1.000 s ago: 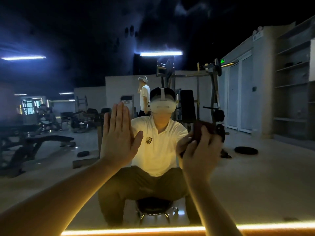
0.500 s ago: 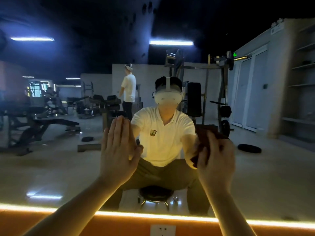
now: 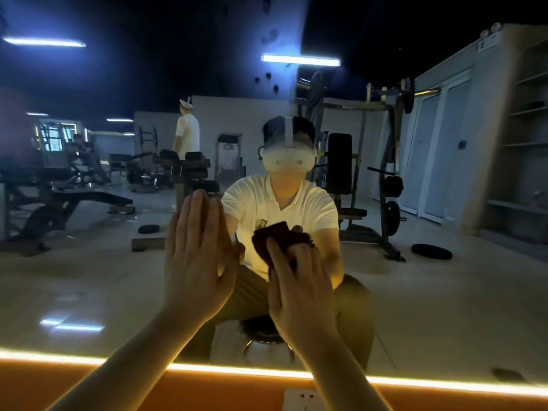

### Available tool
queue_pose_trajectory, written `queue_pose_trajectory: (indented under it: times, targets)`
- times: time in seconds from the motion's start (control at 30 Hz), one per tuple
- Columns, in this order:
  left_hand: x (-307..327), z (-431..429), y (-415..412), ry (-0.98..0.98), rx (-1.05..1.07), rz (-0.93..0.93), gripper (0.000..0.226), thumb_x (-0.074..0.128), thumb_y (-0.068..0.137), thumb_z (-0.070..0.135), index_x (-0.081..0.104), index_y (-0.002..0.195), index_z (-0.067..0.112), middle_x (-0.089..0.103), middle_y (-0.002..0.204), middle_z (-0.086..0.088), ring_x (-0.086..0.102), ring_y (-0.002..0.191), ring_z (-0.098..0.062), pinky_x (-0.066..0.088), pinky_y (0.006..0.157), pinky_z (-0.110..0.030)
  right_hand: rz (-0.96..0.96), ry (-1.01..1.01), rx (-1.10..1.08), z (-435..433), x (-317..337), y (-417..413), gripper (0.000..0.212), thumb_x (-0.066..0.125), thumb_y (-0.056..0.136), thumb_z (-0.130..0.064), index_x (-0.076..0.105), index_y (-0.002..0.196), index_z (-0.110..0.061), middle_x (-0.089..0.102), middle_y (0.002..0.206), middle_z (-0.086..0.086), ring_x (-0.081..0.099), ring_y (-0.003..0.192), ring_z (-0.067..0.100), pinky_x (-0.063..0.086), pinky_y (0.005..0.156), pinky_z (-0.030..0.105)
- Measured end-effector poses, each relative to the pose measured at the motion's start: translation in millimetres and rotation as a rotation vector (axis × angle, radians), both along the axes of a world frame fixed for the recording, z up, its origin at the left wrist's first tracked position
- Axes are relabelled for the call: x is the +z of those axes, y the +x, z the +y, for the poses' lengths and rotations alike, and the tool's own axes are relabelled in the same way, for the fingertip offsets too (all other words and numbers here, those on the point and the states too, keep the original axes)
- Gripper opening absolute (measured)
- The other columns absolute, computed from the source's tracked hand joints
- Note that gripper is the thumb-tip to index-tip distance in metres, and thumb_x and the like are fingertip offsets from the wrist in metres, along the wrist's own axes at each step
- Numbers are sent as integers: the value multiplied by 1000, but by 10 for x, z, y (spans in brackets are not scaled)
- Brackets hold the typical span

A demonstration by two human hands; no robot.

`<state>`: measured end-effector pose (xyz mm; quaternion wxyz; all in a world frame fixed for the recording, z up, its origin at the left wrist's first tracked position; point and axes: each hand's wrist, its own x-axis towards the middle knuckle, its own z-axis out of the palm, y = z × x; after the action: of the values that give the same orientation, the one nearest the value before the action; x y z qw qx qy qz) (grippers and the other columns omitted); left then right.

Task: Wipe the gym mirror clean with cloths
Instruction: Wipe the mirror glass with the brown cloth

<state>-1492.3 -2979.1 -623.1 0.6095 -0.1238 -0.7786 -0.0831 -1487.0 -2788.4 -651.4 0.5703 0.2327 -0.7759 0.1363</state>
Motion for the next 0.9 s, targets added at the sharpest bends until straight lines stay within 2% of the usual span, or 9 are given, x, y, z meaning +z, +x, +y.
queue_pose_trajectory:
  times: [0.07, 0.13, 0.23, 0.37, 0.47, 0.6, 0.7, 0.8, 0.9]
  targets:
    - [-34, -10, -83, 12, 12, 0, 81, 52, 98, 41, 24, 160, -3, 12, 170, -23, 12, 159, -39, 15, 127, -59, 30, -36, -109, 306, 76, -36, 55, 67, 91, -25, 51, 142, -17, 48, 119, 12, 56, 103, 26, 55, 80, 38]
    - [-46, 3, -143, 20, 19, 11, 80, 45, 99, 44, 26, 159, -5, 14, 170, -24, 13, 158, -40, 17, 125, -62, 31, -197, -212, 647, 193, -53, 47, 59, 99, -25, 49, 143, -15, 45, 118, 14, 54, 98, 25, 49, 75, 34]
    - [-59, 25, -197, 35, 38, 10, 80, 42, 99, 45, 25, 159, -5, 13, 170, -24, 12, 158, -40, 18, 124, -64, 34, -456, -283, 983, 301, -68, 44, 41, 105, -28, 46, 145, -9, 45, 123, 21, 55, 99, 33, 53, 78, 44]
    - [-74, 9, -210, 24, 41, -4, 80, 40, 101, 47, 24, 160, -4, 12, 170, -24, 10, 159, -40, 18, 124, -64, 28, -711, -245, 726, 354, -120, 47, 44, 103, -22, 42, 148, -8, 47, 128, 28, 54, 107, 40, 54, 81, 53]
    - [-73, -63, -183, -24, 45, -55, 81, 40, 101, 49, 21, 161, -2, 8, 171, -22, 7, 159, -38, 15, 126, -61, 27, -774, -157, 222, 365, -150, 49, 47, 104, -21, 40, 152, -9, 45, 130, 26, 52, 109, 34, 53, 82, 48]
    - [-81, -278, -138, -172, 30, -87, 82, 49, 101, 44, 19, 162, -1, 7, 172, -21, 8, 159, -38, 18, 126, -60, -11, -652, -49, -514, 295, -72, 55, 49, 102, -29, 40, 155, -15, 43, 133, 18, 51, 114, 29, 45, 87, 37]
    - [-80, -467, -105, -286, 23, -111, 78, 43, 103, 45, 19, 163, 2, 7, 172, -19, 9, 160, -36, 23, 124, -61, -1, -207, 2, -754, 214, 0, 63, 65, 90, -25, 44, 149, -17, 45, 127, 13, 52, 114, 29, 53, 94, 43]
    - [-92, -524, -123, -306, 38, -145, 78, 39, 103, 48, 19, 162, 1, 7, 172, -19, 9, 159, -37, 25, 123, -63, 66, 150, -9, -410, 327, -52, 66, 72, 85, -28, 46, 144, -18, 43, 120, 10, 52, 109, 27, 57, 88, 46]
    - [-103, -477, -151, -286, 38, -168, 79, 39, 103, 49, 18, 163, 2, 5, 172, -20, 8, 159, -39, 25, 122, -63, 91, 22, -168, 197, 629, -102, 58, 67, 92, -26, 48, 145, -15, 50, 116, 17, 55, 96, 27, 53, 77, 38]
